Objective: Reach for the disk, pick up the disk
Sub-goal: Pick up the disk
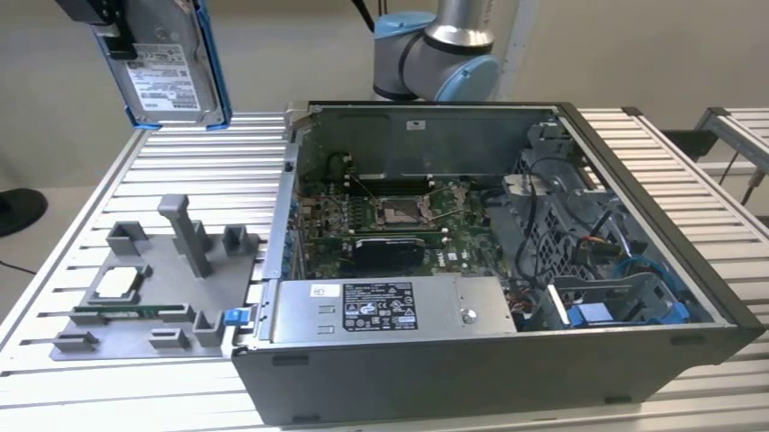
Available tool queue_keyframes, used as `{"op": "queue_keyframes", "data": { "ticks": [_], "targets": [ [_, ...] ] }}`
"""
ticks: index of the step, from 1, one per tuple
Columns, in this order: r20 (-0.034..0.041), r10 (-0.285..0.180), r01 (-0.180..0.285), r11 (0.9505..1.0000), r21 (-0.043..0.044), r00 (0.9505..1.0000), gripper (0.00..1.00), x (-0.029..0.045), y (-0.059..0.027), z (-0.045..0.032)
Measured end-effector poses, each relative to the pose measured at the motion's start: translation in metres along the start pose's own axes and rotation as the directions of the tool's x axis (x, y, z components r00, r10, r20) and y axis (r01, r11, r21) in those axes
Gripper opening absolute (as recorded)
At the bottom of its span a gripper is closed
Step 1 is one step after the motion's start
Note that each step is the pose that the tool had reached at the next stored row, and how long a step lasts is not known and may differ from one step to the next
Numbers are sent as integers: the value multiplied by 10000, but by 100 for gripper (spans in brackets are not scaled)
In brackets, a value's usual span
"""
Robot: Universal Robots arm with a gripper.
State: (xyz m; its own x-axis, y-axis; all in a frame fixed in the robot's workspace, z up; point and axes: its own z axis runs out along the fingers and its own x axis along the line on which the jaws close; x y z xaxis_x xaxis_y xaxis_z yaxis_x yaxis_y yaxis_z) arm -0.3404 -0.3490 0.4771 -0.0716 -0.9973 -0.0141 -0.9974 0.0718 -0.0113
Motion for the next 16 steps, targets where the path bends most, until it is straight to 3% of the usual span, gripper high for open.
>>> {"op": "queue_keyframes", "data": {
  "ticks": [16],
  "targets": [
    [-2,1,-1,10000,-17,10000,0,-27,-375,4]
  ]
}}
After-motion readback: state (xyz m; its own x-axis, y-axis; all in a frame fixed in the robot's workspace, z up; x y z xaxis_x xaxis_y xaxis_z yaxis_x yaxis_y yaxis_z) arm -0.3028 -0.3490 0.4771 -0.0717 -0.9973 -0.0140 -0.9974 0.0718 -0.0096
